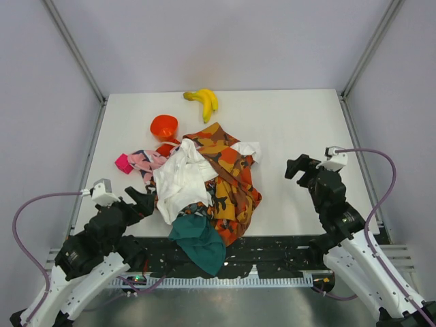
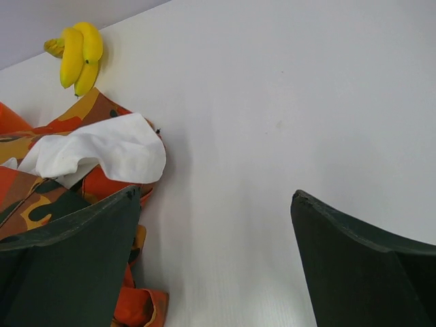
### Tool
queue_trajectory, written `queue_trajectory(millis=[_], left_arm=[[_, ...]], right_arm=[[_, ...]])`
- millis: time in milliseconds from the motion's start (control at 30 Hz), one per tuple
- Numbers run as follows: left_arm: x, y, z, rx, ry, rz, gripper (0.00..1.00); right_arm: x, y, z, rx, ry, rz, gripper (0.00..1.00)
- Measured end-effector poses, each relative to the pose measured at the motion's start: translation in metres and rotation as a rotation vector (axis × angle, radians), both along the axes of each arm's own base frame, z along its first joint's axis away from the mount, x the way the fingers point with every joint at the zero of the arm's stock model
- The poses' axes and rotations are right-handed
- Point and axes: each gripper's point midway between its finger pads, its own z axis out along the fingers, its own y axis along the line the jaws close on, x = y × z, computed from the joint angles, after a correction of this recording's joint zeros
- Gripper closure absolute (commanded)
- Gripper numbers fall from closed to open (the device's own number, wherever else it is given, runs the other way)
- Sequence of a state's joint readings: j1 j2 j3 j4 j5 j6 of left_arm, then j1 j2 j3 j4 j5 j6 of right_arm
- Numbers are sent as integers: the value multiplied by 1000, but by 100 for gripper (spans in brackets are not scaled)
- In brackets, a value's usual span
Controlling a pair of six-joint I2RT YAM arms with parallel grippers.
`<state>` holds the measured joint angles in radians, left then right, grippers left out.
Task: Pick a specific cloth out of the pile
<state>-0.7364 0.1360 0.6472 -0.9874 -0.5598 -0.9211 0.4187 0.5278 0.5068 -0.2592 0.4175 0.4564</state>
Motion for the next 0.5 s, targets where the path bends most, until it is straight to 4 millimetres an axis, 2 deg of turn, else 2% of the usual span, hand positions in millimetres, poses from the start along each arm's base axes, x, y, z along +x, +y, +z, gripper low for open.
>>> queue_trajectory(millis=[167,300,367,500], left_arm=[[-1,1,-3,-3,14,6,0],[-2,1,-6,7,22,5,0],[-1,0,-9,14,26,3,0],[1,-2,-22,50,61,-3,0]], right_arm=[[2,10,11,-36,-54,83,5],[3,27,26,-65,-81,197,5],[3,45,42,-90,-101,307,5],[-4,93,81,-149,-143,584,5]])
